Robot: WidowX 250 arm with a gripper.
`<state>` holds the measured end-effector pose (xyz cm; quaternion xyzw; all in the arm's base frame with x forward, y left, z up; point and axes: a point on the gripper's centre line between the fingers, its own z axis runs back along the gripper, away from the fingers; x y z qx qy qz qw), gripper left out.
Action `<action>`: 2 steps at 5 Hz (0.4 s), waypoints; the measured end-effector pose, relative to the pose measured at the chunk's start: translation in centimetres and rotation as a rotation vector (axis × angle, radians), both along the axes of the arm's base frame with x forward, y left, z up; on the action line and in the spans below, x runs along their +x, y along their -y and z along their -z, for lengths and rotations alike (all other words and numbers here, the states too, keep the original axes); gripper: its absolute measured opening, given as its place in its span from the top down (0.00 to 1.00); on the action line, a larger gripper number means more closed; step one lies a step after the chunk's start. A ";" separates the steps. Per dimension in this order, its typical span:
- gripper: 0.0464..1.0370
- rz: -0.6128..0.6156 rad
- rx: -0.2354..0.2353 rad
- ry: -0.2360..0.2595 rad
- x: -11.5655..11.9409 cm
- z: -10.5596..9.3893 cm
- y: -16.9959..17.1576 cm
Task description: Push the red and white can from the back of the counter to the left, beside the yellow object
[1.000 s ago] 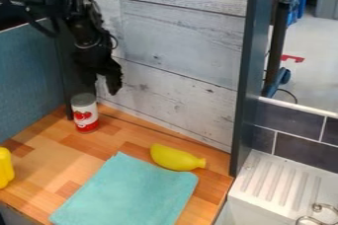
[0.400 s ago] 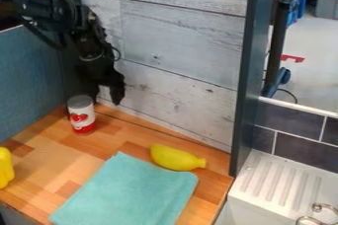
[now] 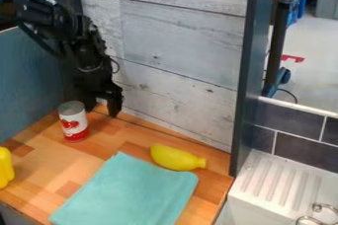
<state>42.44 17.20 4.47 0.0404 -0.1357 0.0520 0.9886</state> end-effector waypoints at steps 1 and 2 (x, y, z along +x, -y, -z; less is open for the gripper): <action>0.03 -0.010 -0.010 -0.079 -2.5 0.4 0.5; 0.03 -0.003 0.000 -0.139 -5.2 0.4 1.0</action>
